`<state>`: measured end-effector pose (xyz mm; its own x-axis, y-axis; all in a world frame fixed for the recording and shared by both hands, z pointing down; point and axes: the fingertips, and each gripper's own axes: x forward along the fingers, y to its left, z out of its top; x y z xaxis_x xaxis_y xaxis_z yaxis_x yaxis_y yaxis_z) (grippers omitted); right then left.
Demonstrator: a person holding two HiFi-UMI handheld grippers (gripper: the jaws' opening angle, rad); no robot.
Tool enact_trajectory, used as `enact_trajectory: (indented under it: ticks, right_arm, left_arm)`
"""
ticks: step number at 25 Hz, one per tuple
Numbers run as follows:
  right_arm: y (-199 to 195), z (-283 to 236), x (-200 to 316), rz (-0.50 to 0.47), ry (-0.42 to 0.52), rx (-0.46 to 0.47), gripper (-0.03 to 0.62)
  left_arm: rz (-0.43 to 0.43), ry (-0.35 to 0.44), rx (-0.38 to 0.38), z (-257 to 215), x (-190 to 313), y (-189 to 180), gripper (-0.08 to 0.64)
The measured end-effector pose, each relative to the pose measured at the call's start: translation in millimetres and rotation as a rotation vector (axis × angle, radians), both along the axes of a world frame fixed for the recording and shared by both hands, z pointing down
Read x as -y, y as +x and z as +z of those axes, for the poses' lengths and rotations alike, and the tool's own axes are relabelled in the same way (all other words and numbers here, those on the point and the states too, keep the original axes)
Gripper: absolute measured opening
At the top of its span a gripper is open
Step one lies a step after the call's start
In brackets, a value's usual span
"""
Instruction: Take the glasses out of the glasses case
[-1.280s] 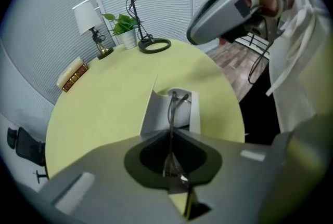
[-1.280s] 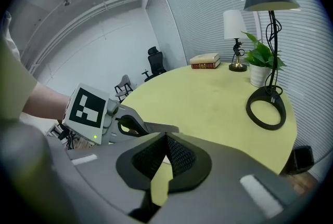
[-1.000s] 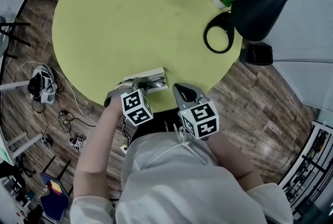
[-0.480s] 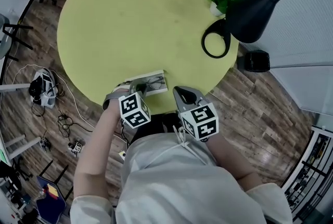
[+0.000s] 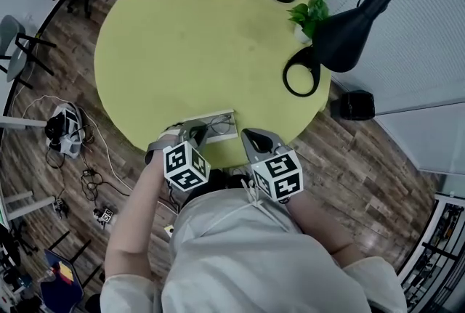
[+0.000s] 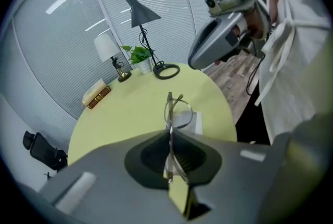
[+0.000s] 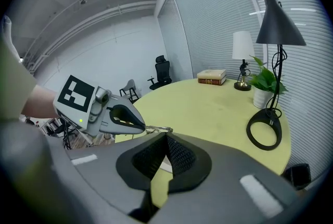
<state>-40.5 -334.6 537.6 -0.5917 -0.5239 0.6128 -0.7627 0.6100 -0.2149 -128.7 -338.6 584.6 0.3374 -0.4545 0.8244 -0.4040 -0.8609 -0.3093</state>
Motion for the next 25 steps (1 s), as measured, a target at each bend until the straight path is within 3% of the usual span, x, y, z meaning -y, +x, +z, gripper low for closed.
enact_trajectory:
  ticks: [5, 11, 16, 25]
  right_arm:
    - [-10, -18, 6, -0.016, 0.055, 0.007, 0.000]
    - [-21, -49, 18, -0.029, 0.112, 0.043, 0.000]
    - [-31, -86, 28, -0.031, 0.214, 0.078, 0.000]
    - [-38, -133, 20, 0.015, 0.340, 0.162, 0.000]
  left_arm:
    - [-0.087, 0.088, -0.114, -40, 1, -6, 0.016]
    - [-0.265, 0.196, -0.365, -105, 8, -18, 0.017]
    - [-0.439, 0.299, -0.600, -155, 12, -36, 0.016]
    - [-0.748, 0.477, -0.818, -206, -6, -75, 0.017]
